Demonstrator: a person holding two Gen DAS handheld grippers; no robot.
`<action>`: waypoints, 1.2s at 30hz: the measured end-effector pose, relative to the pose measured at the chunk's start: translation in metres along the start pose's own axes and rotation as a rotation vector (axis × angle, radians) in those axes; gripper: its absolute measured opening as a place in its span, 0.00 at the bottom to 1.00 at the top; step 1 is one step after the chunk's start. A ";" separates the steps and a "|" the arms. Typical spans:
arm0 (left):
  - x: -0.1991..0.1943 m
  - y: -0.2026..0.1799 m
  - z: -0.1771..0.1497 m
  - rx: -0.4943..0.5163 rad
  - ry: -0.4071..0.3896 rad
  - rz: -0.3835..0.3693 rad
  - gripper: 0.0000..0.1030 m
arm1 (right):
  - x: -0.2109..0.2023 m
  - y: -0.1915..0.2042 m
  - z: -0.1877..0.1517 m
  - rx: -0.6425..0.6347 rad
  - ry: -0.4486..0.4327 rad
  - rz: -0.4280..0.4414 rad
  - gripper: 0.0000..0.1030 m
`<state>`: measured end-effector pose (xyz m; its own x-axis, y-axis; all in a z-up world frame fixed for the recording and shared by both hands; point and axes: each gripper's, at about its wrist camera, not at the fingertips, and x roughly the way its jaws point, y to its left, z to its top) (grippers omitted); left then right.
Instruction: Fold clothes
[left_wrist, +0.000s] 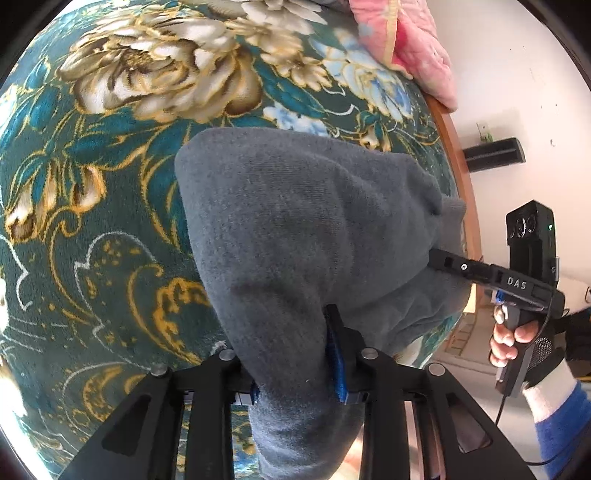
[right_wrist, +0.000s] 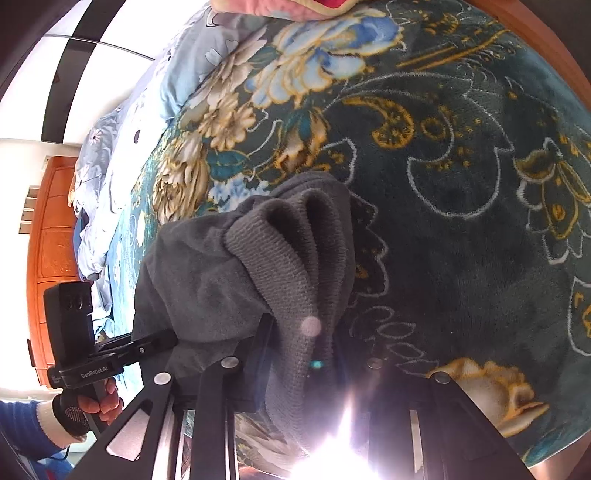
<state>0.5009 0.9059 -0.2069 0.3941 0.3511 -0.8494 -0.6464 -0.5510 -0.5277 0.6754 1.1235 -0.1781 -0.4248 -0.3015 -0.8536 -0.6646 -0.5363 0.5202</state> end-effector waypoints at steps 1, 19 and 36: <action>0.001 0.002 0.000 -0.001 0.004 0.002 0.35 | 0.001 -0.001 0.000 -0.002 0.003 0.000 0.32; -0.075 -0.050 -0.019 0.279 -0.118 0.151 0.41 | -0.069 0.034 -0.034 -0.075 -0.157 -0.172 0.50; 0.000 -0.041 -0.018 0.293 -0.026 0.253 0.41 | -0.010 0.035 -0.067 -0.064 -0.102 -0.234 0.45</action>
<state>0.5390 0.9152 -0.1853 0.1842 0.2534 -0.9497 -0.8818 -0.3842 -0.2735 0.6977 1.0544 -0.1531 -0.3262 -0.0838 -0.9416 -0.7133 -0.6318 0.3034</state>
